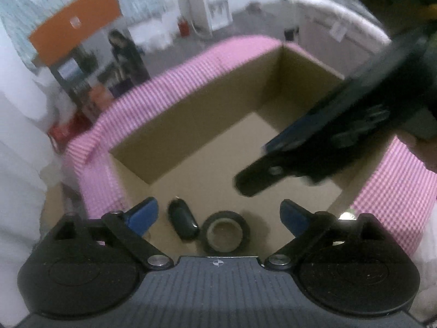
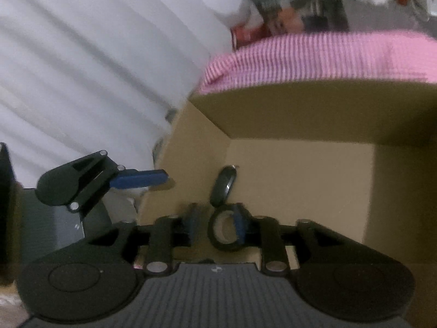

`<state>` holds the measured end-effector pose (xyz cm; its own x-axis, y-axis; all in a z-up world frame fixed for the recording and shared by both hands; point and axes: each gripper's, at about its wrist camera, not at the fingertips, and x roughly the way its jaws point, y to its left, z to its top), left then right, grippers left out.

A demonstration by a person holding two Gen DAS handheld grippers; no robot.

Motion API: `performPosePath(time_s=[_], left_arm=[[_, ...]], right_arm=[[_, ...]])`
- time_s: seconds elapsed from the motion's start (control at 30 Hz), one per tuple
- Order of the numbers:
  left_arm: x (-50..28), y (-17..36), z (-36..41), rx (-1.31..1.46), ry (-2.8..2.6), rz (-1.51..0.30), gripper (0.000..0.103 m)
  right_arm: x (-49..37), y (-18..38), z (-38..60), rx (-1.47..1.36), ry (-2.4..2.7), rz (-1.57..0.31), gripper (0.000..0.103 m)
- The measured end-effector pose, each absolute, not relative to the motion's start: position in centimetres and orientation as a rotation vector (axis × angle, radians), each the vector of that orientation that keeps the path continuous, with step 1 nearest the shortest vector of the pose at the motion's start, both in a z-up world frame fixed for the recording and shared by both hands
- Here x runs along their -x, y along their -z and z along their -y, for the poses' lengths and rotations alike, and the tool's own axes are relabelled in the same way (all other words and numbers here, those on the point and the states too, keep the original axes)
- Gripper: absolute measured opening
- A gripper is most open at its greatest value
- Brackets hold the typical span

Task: Organize rigid objects
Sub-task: 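Open the right gripper to release the tape roll in the box, then move the right gripper to the purple lid on the table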

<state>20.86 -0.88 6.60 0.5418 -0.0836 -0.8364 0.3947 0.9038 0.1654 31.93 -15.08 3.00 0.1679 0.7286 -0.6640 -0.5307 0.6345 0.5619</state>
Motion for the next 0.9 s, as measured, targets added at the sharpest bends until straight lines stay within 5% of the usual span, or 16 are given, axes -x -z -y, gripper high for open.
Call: performPosePath(time_s=[0.07,0.37,0.9], left_arm=[[-19.4,-7.7,0.6,-0.339,0.277,-0.916,0.099],[-11.3,-10.2,-0.6,-0.183,0.265,-0.742,0.103],[-5.4,-0.2,5.9,-0.137,0.406,-0.797,0.103]], right_arm=[[-30.0,-4.4,16.5,-0.225,-0.904,-0.996,0.065],[-20.1,-6.3,22.7,-0.249,-0.883,-0.771,0.065],[-10.1,4.1,27.8,-0.28,-0.664,-0.824,0.056]])
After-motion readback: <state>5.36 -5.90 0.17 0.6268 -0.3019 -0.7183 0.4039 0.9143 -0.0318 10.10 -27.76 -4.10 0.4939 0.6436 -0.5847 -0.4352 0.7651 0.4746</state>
